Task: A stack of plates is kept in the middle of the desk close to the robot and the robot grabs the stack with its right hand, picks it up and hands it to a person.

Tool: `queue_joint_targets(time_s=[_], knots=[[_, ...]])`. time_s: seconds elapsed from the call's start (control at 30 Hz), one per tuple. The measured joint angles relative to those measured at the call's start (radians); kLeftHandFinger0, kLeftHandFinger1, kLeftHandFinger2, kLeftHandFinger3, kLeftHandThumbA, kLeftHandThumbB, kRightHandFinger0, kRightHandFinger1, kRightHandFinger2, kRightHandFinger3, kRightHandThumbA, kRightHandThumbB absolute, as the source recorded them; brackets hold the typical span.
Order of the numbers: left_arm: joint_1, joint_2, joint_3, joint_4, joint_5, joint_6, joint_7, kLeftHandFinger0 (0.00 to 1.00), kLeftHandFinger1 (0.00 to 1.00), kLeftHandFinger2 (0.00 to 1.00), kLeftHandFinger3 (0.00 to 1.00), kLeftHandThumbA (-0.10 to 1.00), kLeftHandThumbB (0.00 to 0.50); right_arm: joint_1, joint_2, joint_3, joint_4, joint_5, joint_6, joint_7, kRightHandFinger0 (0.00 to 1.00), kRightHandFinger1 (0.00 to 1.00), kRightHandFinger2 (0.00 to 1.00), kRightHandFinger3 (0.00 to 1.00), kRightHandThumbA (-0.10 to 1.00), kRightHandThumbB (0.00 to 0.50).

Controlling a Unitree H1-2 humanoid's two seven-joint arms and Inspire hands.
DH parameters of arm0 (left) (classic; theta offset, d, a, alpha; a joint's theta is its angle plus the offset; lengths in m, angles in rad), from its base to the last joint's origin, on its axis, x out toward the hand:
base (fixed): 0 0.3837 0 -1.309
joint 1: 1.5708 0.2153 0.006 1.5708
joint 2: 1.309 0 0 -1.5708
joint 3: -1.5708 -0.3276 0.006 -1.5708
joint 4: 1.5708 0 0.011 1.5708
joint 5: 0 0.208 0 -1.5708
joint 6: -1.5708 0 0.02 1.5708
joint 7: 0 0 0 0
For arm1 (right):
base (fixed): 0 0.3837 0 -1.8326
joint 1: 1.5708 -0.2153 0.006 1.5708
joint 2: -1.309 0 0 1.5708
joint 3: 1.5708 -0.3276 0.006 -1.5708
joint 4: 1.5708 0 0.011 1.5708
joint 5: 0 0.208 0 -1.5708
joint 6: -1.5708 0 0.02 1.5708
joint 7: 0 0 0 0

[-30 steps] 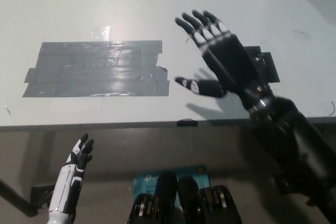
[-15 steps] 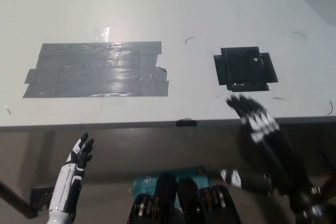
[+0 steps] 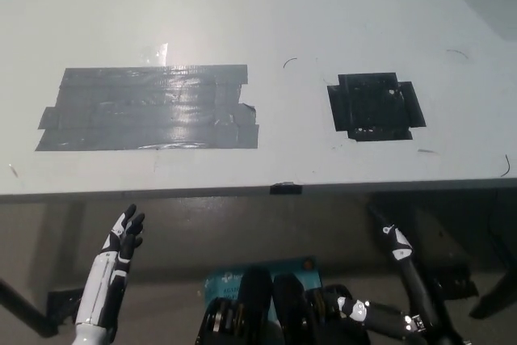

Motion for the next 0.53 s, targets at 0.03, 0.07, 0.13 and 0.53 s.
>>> queue_joint_targets(time_s=[0.03, 0.07, 0.13, 0.53], knots=[[0.000, 0.000, 0.000, 0.000, 0.000, 0.000, 0.000, 1.00, 1.00, 1.00, 1.00, 1.00, 0.000, 0.000, 0.002, -0.003, 0.005, 0.008, 0.000, 0.003, 1.00, 1.00, 1.00, 1.00, 0.98, 0.274], [0.000, 0.001, 0.000, 0.000, 0.000, -0.001, 0.000, 1.00, 1.00, 1.00, 1.00, 1.00, 0.000, -0.001, 0.011, -0.014, 0.023, 0.038, 0.000, 0.015, 1.00, 1.00, 1.00, 1.00, 0.97, 0.277], [0.000, 0.002, -0.001, -0.001, 0.001, -0.001, 0.000, 1.00, 1.00, 1.00, 1.00, 1.00, 0.000, -0.001, 0.018, -0.025, 0.041, 0.068, 0.000, 0.028, 1.00, 1.00, 1.00, 1.00, 0.98, 0.265], [0.011, 0.009, -0.012, -0.002, 0.004, -0.006, 0.000, 1.00, 1.00, 1.00, 1.00, 1.00, 0.000, -0.004, 0.041, -0.065, 0.075, 0.186, 0.001, 0.116, 1.00, 1.00, 1.00, 1.00, 0.95, 0.237]])
